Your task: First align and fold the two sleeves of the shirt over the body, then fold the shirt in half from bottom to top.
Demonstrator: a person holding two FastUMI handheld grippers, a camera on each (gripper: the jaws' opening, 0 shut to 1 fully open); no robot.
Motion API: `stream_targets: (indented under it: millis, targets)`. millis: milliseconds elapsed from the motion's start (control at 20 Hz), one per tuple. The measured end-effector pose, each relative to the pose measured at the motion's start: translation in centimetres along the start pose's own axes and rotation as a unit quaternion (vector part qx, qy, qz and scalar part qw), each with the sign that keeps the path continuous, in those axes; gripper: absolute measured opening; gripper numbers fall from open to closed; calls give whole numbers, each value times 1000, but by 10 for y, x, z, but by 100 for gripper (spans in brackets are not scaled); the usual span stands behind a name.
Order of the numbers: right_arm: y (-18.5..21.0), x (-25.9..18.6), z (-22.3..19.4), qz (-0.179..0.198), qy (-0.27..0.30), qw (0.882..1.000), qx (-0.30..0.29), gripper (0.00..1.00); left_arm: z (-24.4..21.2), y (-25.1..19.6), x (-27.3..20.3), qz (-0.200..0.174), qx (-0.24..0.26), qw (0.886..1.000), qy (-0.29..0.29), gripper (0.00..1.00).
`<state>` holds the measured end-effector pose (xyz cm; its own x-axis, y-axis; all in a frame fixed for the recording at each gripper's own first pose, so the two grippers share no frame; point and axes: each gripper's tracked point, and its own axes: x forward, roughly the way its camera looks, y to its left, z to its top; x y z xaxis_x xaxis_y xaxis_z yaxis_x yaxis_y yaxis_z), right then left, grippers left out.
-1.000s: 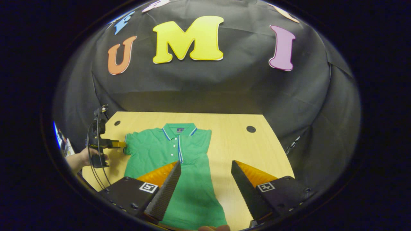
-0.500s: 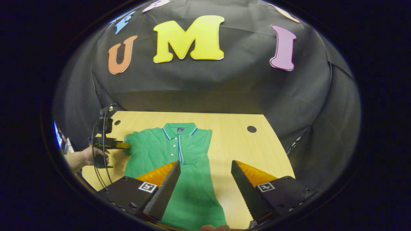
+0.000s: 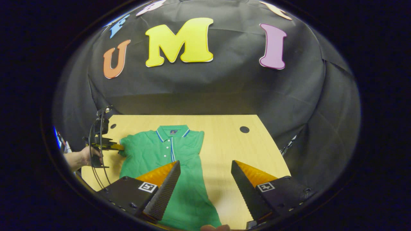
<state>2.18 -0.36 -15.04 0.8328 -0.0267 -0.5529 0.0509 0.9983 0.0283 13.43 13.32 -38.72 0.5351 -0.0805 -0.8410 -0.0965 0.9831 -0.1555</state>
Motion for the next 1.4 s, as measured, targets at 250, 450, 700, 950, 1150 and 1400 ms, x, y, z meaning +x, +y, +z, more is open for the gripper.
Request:
stream_targets:
  millis: [250, 450, 700, 950, 1150, 1400]
  targets:
    - [-8, -5, 0, 6, -12, 1000, 6, 97, 27, -15, -28, -5, 29, 999, -32, 6]
    - [-18, -11, -2, 8, -21, 1000, 12, 97, 41, -42, -47, -12, 53, 997, -46, 6]
    - [-42, -26, -7, 1, -31, 999, 20, 97, 32, -93, -54, -32, 60, 997, -28, 6]
    - [-76, -34, -17, -20, -25, 999, 38, 97, 11, -143, -43, -53, 62, 997, -4, 6]
    - [-97, -37, -27, -34, -16, 998, 46, 96, 1, -170, -32, -52, 82, 995, 6, 6]
    - [-102, -36, -25, -36, -16, 998, 42, 96, -14, -203, -23, -60, 98, 993, 17, 9]
